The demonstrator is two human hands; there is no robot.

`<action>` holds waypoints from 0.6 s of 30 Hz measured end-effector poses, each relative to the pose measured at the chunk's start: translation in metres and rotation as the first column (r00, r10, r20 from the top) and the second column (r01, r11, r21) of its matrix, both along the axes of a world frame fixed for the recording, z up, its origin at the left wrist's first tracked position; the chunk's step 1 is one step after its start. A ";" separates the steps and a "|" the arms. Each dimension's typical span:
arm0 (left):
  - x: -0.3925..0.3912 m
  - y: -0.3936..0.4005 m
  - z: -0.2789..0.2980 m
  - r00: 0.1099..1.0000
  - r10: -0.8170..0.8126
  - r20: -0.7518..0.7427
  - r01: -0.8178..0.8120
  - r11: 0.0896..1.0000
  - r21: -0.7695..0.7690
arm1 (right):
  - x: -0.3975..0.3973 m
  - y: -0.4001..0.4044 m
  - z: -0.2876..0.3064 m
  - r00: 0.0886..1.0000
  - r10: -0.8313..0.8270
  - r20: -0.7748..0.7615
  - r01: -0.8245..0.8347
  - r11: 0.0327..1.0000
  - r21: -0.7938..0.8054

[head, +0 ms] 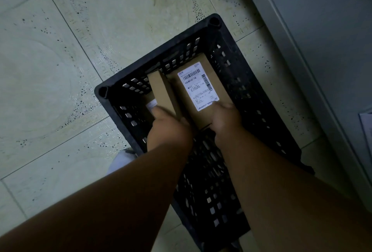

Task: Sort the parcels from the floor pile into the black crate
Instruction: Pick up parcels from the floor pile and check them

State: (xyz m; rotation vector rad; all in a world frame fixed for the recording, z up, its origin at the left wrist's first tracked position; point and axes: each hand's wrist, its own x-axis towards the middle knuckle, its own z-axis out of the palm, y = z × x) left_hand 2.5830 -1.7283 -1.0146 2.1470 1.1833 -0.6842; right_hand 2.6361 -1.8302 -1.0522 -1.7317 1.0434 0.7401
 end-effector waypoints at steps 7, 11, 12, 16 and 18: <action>0.002 0.006 0.004 0.988 0.125 0.089 -0.090 0.941 -0.327 | -0.035 0.010 0.038 0.957 0.288 0.021 -0.266 0.850 0.456; -0.009 0.016 0.031 0.984 -0.144 0.109 0.172 0.931 -0.323 | -0.037 0.003 0.050 0.939 0.344 0.015 -0.327 0.876 0.356; -0.012 0.017 0.034 0.957 -0.258 0.136 0.285 0.926 -0.247 | -0.035 0.002 0.050 0.928 0.372 0.001 -0.353 0.880 0.317; -0.021 0.015 0.028 0.811 -0.575 0.107 0.584 0.807 -0.091 | -0.020 0.013 0.040 0.877 0.479 0.014 -0.470 0.854 0.225; -0.022 0.018 0.016 0.754 -0.655 0.041 0.656 0.751 -0.078 | -0.014 0.021 0.026 0.858 0.513 0.039 -0.514 0.853 0.091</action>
